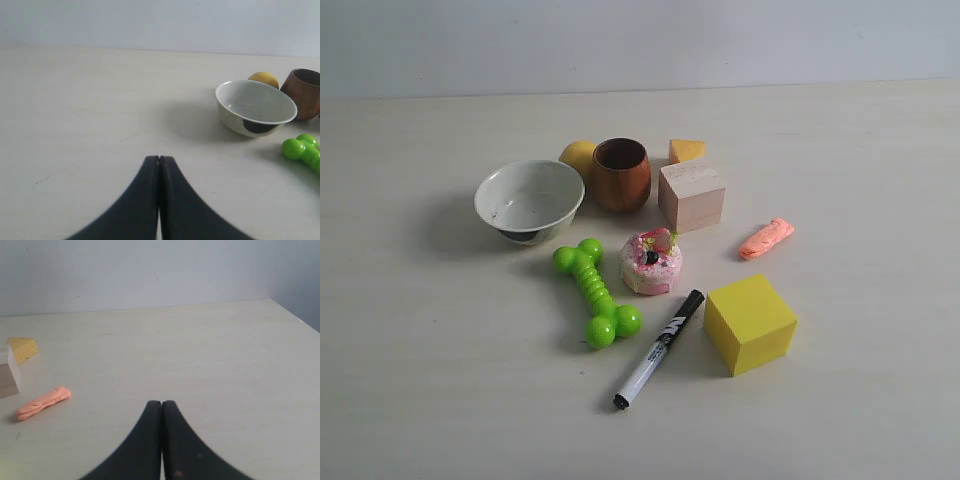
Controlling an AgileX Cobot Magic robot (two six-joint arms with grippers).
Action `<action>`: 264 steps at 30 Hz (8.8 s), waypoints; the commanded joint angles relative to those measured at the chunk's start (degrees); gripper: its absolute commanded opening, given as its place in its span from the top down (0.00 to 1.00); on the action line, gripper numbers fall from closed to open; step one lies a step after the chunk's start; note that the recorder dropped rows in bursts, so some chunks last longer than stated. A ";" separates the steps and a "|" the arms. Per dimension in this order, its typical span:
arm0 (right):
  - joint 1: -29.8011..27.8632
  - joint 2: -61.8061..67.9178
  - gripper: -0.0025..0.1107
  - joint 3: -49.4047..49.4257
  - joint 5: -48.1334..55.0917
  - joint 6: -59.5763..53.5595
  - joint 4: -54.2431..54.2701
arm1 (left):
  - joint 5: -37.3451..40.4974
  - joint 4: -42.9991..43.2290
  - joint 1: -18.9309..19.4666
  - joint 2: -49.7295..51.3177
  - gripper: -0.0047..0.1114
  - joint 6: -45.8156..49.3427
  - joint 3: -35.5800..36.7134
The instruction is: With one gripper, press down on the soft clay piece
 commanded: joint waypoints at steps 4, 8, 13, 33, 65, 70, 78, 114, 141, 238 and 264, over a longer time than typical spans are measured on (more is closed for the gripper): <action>-0.28 -0.38 0.98 0.23 -0.32 -0.10 0.02 | -0.54 -0.09 0.11 -0.34 0.96 -0.07 -0.20; -0.28 -0.38 0.98 0.23 -0.32 -0.10 0.02 | -0.54 -0.09 0.11 -0.34 0.96 -0.07 -0.20; -0.28 -0.38 0.98 0.23 -0.32 -0.10 0.02 | -0.54 -0.09 0.11 -0.34 0.96 -0.07 -0.20; -0.28 -0.38 0.98 0.23 -12.84 -0.29 -0.24 | -0.54 -0.09 0.11 -0.34 0.96 -0.07 -0.20; -0.28 20.08 0.98 -24.71 -22.92 2.52 6.80 | -0.54 -0.09 0.11 -0.34 0.96 -0.07 -0.20; -0.28 34.70 0.98 -36.71 -11.56 2.52 6.90 | -0.54 -0.09 0.11 -0.34 0.96 -0.07 -0.20; 7.22 55.38 0.98 -50.01 2.29 -11.74 15.55 | -0.54 -0.09 0.11 -0.34 0.96 -0.07 -0.20; 17.97 87.49 0.98 -56.86 4.98 -26.96 24.05 | -0.54 -0.09 0.11 -0.34 0.96 -0.07 -0.20; 18.35 106.95 0.98 -75.59 28.21 -9.38 11.78 | -0.54 -0.09 0.11 -0.34 0.96 -0.07 -0.20; 18.35 126.80 0.98 -80.69 36.24 -5.55 14.37 | -0.54 -0.09 0.11 -0.34 0.96 -0.07 -0.20; 20.27 130.35 0.98 -80.72 37.30 1.48 6.70 | -0.54 -0.09 0.11 -0.34 0.96 -0.07 -0.20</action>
